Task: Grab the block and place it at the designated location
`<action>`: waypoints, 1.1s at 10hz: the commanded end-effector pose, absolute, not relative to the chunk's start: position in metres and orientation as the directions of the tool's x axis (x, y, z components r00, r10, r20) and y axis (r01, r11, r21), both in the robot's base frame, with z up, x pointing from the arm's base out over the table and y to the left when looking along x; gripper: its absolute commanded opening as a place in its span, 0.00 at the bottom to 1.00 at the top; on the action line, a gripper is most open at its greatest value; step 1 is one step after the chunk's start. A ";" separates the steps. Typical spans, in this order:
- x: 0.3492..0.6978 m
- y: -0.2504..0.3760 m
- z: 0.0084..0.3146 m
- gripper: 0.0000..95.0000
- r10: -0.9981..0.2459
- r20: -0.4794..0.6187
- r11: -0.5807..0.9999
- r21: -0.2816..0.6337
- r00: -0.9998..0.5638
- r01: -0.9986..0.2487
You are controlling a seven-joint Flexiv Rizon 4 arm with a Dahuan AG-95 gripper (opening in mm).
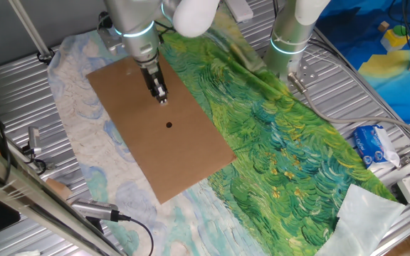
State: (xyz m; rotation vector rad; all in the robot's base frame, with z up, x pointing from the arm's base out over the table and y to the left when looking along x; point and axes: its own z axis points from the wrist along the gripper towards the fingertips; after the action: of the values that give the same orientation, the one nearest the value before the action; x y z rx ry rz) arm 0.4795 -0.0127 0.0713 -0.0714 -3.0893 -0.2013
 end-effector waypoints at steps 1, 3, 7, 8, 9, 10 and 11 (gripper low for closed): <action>0.487 0.007 0.069 0.00 0.078 0.045 0.989 0.122 -0.996 0.083; 0.491 0.021 0.062 0.00 0.095 0.042 0.989 0.109 -0.995 0.099; 0.489 0.026 0.042 0.00 0.105 0.011 0.990 0.095 -0.994 0.106; 0.489 0.027 0.040 0.00 0.104 0.009 0.990 0.095 -0.995 0.105; 0.489 0.027 0.040 0.00 0.104 0.008 0.990 0.093 -0.995 0.105; 0.489 0.027 0.038 0.00 0.106 0.006 0.990 0.089 -0.994 0.106; 0.489 0.027 0.035 0.00 0.107 0.000 0.990 0.089 -0.994 0.107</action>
State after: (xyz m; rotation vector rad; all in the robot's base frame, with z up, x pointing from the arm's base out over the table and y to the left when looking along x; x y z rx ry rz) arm 0.4892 0.0283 0.0365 -0.1693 -3.1283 -0.1429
